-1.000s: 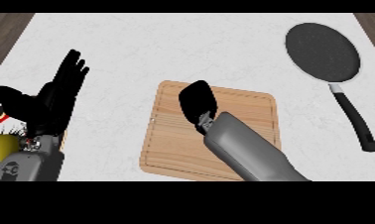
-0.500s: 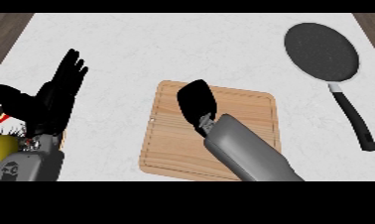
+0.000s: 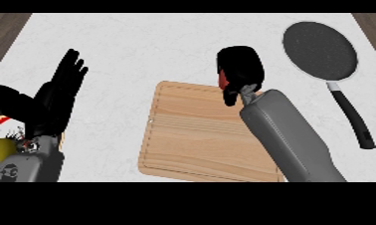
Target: Pick the bell pepper from the cutting board and place it in the pan
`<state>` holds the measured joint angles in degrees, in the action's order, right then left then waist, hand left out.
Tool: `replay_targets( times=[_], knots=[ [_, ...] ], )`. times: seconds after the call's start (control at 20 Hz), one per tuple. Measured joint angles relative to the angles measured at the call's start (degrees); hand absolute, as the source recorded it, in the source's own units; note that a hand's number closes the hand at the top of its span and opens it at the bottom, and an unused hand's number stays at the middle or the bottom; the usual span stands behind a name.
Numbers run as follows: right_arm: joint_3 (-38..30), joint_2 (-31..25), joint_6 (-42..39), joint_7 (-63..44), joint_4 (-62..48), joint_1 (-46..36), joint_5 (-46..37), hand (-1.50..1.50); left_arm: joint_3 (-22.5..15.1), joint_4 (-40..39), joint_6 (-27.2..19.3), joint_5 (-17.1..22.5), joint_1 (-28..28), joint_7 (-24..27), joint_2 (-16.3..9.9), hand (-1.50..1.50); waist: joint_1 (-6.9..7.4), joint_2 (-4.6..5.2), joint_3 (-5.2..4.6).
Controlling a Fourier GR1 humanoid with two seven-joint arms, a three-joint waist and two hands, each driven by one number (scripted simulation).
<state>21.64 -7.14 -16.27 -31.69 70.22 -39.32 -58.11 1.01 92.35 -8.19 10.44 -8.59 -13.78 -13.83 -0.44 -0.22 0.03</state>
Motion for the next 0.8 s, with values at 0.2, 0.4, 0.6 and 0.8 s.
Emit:
replay_targets(
  times=[0.2, 0.4, 0.6, 0.8],
  knots=[
    [-1.0, -2.7, 2.1, -2.3, 6.5, -2.1, -3.7, 1.5, 0.5, -0.2, 0.1, -0.1, 0.2, 0.4, -0.1, 0.0, -0.09, -0.07, -0.03],
    [-2.5, -4.9, -1.3, -5.0, 15.0, -4.1, -5.3, 1.5, 0.9, -0.8, 0.9, -0.1, 0.7, 1.1, -0.1, 0.0, -0.1, -0.1, -0.06],
    [-6.9, -5.9, -2.9, -5.3, 16.5, -6.9, -5.5, 1.5, 1.0, -1.0, 1.3, -0.4, 0.2, 1.1, 0.3, 0.0, 0.3, 0.05, -0.06],
    [-11.7, -8.0, -1.5, -4.3, 17.9, -6.0, -5.0, 1.5, 0.9, -0.2, 1.1, -0.8, -0.1, 0.2, 0.8, 0.0, 0.4, 0.12, -0.04]
  ],
)
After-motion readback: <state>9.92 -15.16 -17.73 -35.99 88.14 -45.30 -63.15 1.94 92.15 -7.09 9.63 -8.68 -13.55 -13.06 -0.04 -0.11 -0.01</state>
